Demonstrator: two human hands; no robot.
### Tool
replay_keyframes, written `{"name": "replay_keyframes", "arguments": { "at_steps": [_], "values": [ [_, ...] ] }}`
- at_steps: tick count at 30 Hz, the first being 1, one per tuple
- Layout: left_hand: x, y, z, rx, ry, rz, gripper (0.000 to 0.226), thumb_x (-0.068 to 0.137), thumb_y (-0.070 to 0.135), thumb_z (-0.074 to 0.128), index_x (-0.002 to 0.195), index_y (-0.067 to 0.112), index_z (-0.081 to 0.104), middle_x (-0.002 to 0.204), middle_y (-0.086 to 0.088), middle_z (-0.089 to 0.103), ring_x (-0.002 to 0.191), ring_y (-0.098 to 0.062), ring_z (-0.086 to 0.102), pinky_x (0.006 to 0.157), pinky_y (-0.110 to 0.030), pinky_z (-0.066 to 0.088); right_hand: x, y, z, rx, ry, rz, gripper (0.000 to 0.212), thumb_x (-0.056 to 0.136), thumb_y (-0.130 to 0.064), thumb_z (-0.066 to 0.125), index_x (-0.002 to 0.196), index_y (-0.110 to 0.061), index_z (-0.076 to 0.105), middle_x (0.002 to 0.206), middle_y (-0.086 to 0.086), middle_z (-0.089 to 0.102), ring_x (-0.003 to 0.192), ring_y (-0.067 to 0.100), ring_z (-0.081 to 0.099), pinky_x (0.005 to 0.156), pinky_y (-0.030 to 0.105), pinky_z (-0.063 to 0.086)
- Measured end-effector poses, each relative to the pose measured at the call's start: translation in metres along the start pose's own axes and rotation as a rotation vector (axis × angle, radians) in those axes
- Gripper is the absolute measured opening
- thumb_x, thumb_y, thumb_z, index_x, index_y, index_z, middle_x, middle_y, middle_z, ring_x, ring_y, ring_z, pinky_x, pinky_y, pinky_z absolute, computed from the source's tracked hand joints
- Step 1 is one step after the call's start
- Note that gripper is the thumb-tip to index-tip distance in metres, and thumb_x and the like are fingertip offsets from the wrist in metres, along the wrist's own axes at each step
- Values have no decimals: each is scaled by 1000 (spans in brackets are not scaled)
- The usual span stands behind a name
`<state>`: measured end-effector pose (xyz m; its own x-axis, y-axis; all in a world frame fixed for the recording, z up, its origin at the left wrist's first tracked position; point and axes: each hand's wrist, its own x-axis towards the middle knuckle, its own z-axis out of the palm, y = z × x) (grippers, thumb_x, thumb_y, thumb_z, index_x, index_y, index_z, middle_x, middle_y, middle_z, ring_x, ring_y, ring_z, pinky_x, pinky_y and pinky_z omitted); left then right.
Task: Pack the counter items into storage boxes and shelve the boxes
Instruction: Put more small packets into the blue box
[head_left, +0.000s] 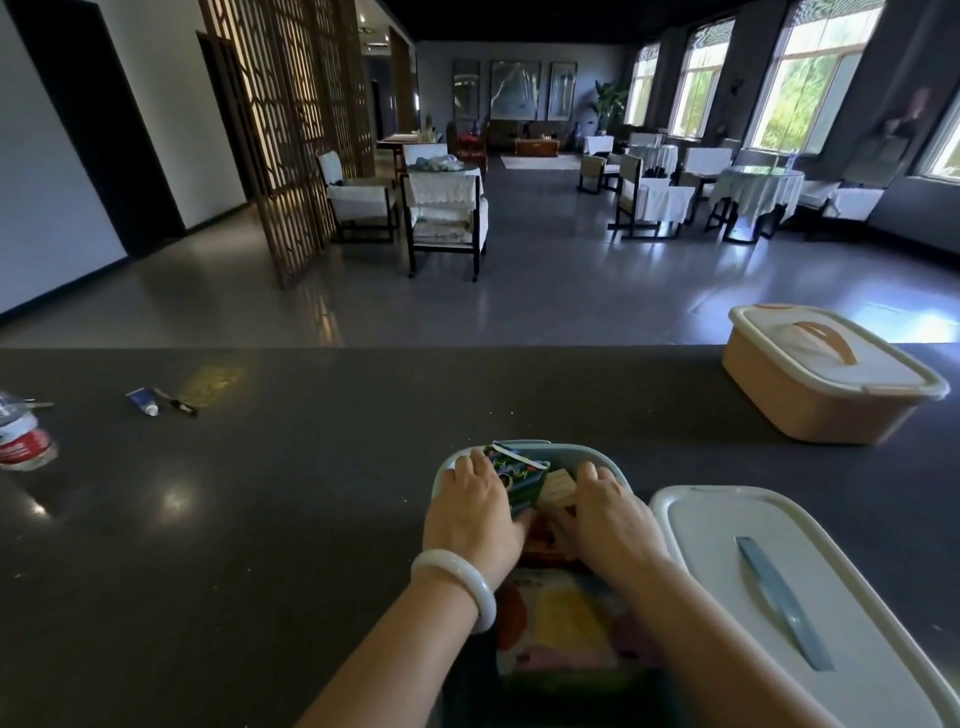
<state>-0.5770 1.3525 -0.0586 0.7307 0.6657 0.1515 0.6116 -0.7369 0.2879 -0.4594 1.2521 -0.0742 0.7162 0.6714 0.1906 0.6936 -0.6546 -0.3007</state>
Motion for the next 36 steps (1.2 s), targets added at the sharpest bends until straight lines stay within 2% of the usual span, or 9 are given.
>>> {"name": "replay_keyframes", "arguments": {
  "at_steps": [2, 4, 6, 9, 13, 16, 21, 27, 36],
  "values": [
    [-1, -1, 3, -29, -15, 13, 84, 91, 45, 56, 150, 2, 13, 149, -12, 30, 137, -26, 29, 111, -33, 31, 2, 3, -3, 119, 69, 1, 25, 92, -36, 52, 109, -18, 54, 113, 0, 60, 104, 21, 57, 78, 33, 46],
    [-4, -3, 6, -93, -30, 29, 82, 92, 40, 56, 152, 7, 10, 149, -8, 29, 138, -23, 28, 112, -32, 29, 7, 4, -8, 359, 109, 55, 16, 94, -32, 52, 104, -23, 60, 104, -3, 64, 91, 15, 58, 73, 29, 48],
    [-6, -3, 8, -158, -32, 60, 83, 92, 43, 57, 152, 11, 11, 147, -5, 30, 136, -21, 29, 112, -31, 29, 13, 4, -13, 609, 66, 105, 15, 93, -33, 58, 102, -27, 67, 94, -8, 67, 81, 4, 59, 65, 17, 46],
    [-9, -1, 9, -224, -19, 106, 84, 90, 46, 56, 153, 13, 11, 145, -3, 31, 134, -19, 29, 111, -30, 28, 21, 2, -14, 719, -44, 81, 16, 89, -30, 66, 101, -27, 74, 87, -14, 68, 79, -4, 61, 62, 7, 43],
    [-9, -2, 9, -238, -12, 129, 84, 90, 43, 57, 153, 13, 10, 146, -3, 31, 134, -19, 29, 110, -28, 27, 26, 2, -14, 839, -84, 101, 9, 87, -26, 69, 89, -28, 78, 80, -12, 73, 80, 5, 68, 70, 23, 54],
    [-8, -3, 8, -230, -25, 133, 83, 91, 38, 59, 153, 13, 9, 148, -4, 29, 135, -19, 29, 110, -28, 28, 27, 2, -14, 862, -68, 118, 13, 87, -25, 68, 80, -31, 78, 76, -12, 73, 75, 4, 68, 65, 23, 54],
    [-7, -3, 9, -217, -21, 135, 82, 92, 38, 57, 153, 12, 9, 147, -4, 29, 134, -19, 29, 110, -28, 28, 25, -5, -13, 902, -103, 103, 15, 84, -27, 71, 74, -35, 76, 77, -13, 73, 71, 2, 69, 51, 13, 48],
    [-4, -3, 8, -209, -54, 130, 83, 93, 33, 58, 154, 12, 5, 149, -4, 27, 136, -19, 27, 111, -27, 26, 23, -7, -12, 860, -88, 112, 22, 85, -28, 70, 69, -43, 74, 74, -15, 72, 65, 3, 69, 51, 21, 53],
    [-6, -4, 5, -254, -77, 146, 87, 90, 38, 61, 154, 14, 7, 150, -3, 27, 138, -18, 26, 112, -28, 26, 26, -7, -12, 823, -84, 143, 26, 85, -26, 70, 62, -39, 74, 70, -14, 72, 64, 6, 69, 58, 32, 60]
  ]
}}
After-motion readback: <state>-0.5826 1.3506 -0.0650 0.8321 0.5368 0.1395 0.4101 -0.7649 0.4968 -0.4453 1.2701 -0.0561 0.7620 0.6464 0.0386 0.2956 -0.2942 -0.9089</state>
